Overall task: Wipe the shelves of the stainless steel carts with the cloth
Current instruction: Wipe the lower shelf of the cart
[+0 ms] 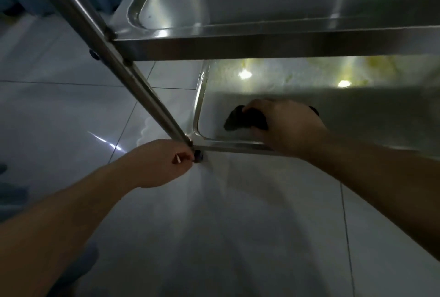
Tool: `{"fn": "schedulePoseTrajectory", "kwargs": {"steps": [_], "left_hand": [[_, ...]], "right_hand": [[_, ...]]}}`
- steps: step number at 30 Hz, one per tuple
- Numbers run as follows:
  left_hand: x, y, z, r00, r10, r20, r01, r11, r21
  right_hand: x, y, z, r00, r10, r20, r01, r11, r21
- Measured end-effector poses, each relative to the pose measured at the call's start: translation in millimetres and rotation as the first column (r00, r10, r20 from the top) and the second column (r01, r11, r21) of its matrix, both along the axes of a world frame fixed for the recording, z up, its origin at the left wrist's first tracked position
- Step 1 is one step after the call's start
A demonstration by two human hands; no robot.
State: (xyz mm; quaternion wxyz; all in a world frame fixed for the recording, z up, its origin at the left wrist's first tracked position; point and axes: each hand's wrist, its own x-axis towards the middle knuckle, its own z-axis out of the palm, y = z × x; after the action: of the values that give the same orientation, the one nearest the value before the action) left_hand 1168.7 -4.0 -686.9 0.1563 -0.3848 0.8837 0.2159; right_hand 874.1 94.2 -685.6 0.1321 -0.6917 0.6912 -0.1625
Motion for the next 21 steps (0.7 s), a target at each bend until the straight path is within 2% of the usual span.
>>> {"fn": "schedulePoseTrajectory", "kwargs": {"steps": [3, 5, 6, 7, 9, 11, 13, 14, 15, 16, 19, 21], "left_hand": [[12, -26, -5, 0.954, 0.083, 0.287, -0.107, 0.992, 0.068], [19, -47, -5, 0.910, 0.183, 0.372, -0.201, 0.979, 0.011], [21, -55, -3, 0.901, 0.240, 0.360, -0.251, 0.968, -0.016], [23, -61, -2, 0.906, 0.307, 0.291, -0.315, 0.949, -0.019], [23, -62, -4, 0.878, 0.478, -0.033, -0.473, 0.875, 0.103], [16, -49, -16, 0.740, 0.569, -0.358, -0.515, 0.822, 0.241], [5, -34, -32, 0.553, 0.610, -0.567, -0.493, 0.788, 0.368], [-3, -29, -37, 0.439, 0.634, -0.637, -0.478, 0.765, 0.432], [-11, -25, -41, 0.340, 0.641, -0.688, -0.472, 0.749, 0.464], [-19, -24, -43, 0.261, 0.635, -0.727, -0.475, 0.741, 0.476], [-36, -22, -48, 0.099, 0.649, -0.754, -0.498, 0.689, 0.527], [-41, -23, -51, 0.032, 0.663, -0.748, -0.477, 0.668, 0.572]], "right_hand": [[22, -31, -12, 0.992, -0.084, 0.097, 0.084, 0.996, 0.003], [41, -53, -21, 0.978, -0.142, 0.155, 0.143, 0.990, 0.006], [51, -64, -26, 0.966, -0.169, 0.195, 0.171, 0.985, 0.008], [62, -75, -31, 0.950, -0.200, 0.241, 0.203, 0.979, 0.015], [84, -94, -42, 0.891, -0.276, 0.361, 0.272, 0.960, 0.062], [104, -107, -54, 0.862, -0.284, 0.420, 0.274, 0.958, 0.086], [118, -110, -68, 0.918, -0.177, 0.355, 0.150, 0.983, 0.103], [122, -111, -75, 0.968, -0.071, 0.240, 0.044, 0.993, 0.113], [124, -111, -82, 0.992, 0.029, 0.123, -0.046, 0.990, 0.137], [124, -111, -87, 0.993, 0.094, 0.069, -0.103, 0.985, 0.142], [114, -94, -93, 0.984, 0.086, 0.158, -0.109, 0.984, 0.143], [102, -71, -100, 0.988, 0.056, 0.141, -0.076, 0.987, 0.141]]}}
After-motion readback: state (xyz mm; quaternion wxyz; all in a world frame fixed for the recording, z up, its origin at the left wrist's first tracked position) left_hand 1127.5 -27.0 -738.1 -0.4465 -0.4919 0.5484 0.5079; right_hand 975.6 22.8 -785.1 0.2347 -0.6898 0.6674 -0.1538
